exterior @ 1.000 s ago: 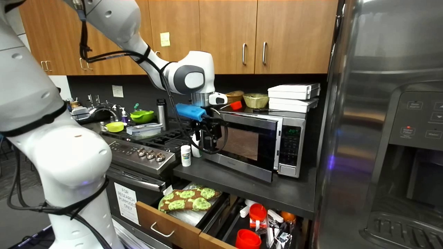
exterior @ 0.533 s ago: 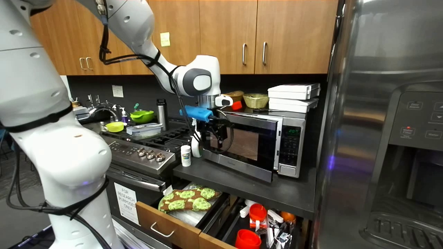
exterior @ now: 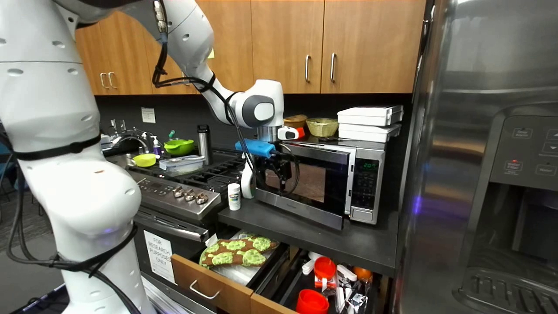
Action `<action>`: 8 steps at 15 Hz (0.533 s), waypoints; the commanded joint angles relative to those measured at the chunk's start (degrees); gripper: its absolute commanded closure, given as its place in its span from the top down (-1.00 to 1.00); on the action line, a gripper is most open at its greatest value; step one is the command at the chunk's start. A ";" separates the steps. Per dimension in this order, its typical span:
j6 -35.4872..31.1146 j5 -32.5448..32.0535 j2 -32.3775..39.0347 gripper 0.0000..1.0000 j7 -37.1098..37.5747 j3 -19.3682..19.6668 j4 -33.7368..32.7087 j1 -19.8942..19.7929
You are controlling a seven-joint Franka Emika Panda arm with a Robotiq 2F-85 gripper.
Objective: Close the microwave door
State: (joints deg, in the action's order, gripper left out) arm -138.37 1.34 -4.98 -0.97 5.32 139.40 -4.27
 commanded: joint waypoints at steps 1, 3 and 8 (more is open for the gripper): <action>-0.90 -0.43 4.70 1.00 3.12 -0.86 -4.52 0.16; -1.39 -0.41 6.23 1.00 4.48 -0.97 -6.12 0.23; -2.72 -0.86 9.39 1.00 8.09 -0.88 -9.63 0.46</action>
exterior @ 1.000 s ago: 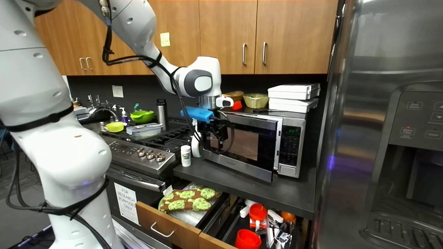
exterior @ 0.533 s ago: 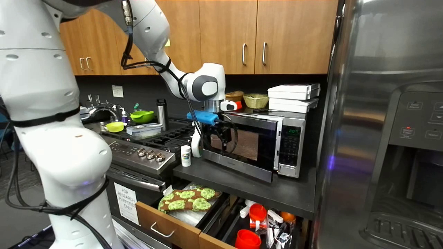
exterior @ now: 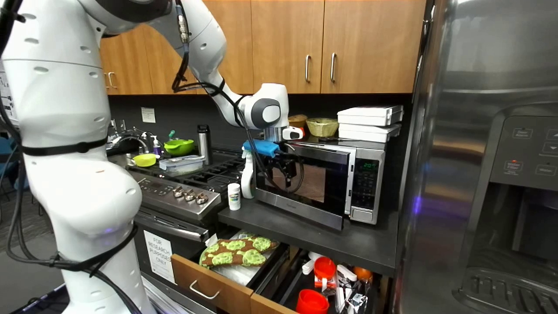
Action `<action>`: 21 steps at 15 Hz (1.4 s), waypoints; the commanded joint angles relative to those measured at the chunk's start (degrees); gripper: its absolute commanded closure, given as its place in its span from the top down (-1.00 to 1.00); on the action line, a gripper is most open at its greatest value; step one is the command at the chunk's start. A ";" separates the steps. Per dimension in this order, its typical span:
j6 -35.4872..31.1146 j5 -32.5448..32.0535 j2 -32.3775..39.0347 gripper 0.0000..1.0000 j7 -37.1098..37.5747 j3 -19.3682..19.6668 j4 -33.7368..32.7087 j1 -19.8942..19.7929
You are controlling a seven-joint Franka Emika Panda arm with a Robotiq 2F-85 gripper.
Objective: Close the microwave door
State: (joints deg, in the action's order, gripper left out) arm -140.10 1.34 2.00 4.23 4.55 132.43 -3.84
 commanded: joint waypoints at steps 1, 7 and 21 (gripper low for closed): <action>-1.40 -1.29 2.89 1.00 4.01 -0.01 -3.12 0.06; -3.72 -4.38 3.97 1.00 13.61 0.33 -3.40 1.04; -1.43 -7.12 3.83 1.00 18.21 -0.14 -3.57 1.99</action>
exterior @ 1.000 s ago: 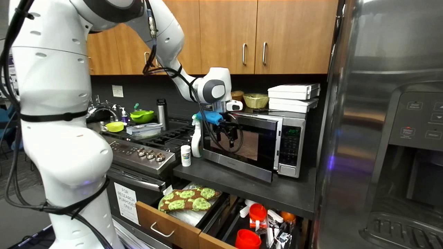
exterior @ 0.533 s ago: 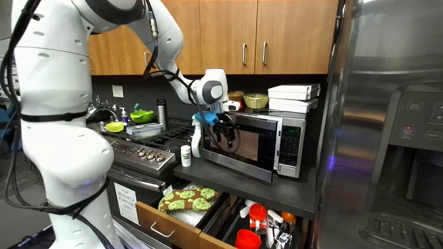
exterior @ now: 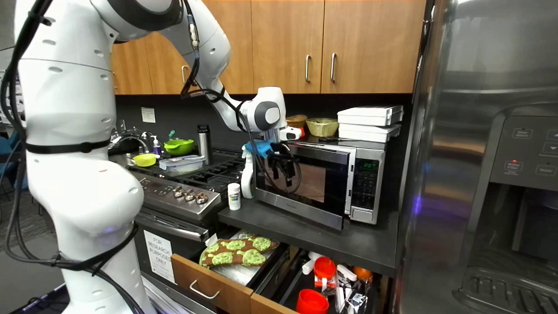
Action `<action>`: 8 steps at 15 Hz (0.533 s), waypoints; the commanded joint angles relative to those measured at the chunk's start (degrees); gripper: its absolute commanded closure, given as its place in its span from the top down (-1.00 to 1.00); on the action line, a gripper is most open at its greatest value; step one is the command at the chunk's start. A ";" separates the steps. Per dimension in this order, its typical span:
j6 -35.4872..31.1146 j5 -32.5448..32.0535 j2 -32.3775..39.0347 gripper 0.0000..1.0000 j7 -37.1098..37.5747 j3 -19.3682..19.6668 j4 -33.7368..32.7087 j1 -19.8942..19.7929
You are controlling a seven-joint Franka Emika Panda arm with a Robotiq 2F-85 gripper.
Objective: Close the microwave door
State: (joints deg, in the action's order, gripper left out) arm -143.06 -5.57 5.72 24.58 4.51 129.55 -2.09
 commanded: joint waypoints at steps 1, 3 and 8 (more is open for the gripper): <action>1.83 -0.05 0.07 1.00 -3.23 -0.21 -0.68 0.20; 2.45 -0.21 0.04 1.00 -4.81 -0.31 -0.74 0.15; 2.04 0.11 -0.01 1.00 -5.25 -0.30 -0.11 0.10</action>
